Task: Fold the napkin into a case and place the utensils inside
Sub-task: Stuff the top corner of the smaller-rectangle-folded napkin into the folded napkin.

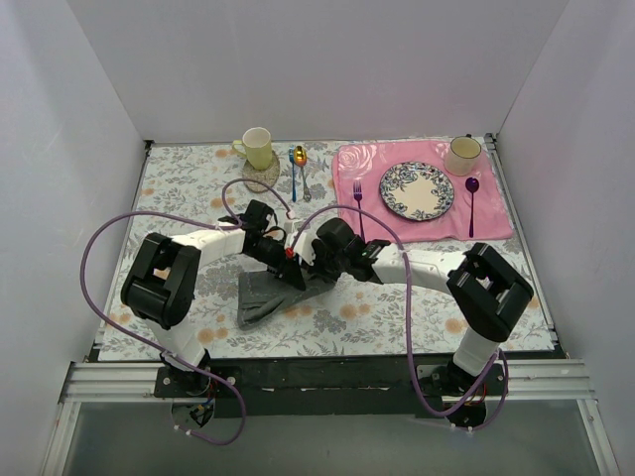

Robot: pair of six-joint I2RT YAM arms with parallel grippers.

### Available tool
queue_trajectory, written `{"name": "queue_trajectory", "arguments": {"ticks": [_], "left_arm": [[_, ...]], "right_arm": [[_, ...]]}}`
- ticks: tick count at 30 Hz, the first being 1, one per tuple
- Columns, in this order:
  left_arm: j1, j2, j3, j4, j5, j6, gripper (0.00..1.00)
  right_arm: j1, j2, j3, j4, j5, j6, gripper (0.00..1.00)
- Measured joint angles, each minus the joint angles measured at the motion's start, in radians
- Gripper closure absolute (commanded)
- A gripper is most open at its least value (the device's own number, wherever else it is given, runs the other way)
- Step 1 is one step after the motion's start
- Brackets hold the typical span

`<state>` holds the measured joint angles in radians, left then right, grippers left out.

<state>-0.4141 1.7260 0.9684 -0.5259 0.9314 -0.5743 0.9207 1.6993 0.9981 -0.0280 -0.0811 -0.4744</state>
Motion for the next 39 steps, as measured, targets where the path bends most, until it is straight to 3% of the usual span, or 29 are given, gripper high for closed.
{"name": "queue_trajectory", "arguments": {"ticks": [13, 39], "left_arm": [[0.065, 0.106, 0.075, -0.068, 0.014, 0.096, 1.00], [0.068, 0.183, 0.201, -0.212, 0.047, 0.253, 1.00]], "right_arm": [[0.000, -0.012, -0.015, 0.031, -0.007, -0.001, 0.99], [-0.002, -0.012, -0.015, 0.032, -0.035, -0.025, 0.99]]}}
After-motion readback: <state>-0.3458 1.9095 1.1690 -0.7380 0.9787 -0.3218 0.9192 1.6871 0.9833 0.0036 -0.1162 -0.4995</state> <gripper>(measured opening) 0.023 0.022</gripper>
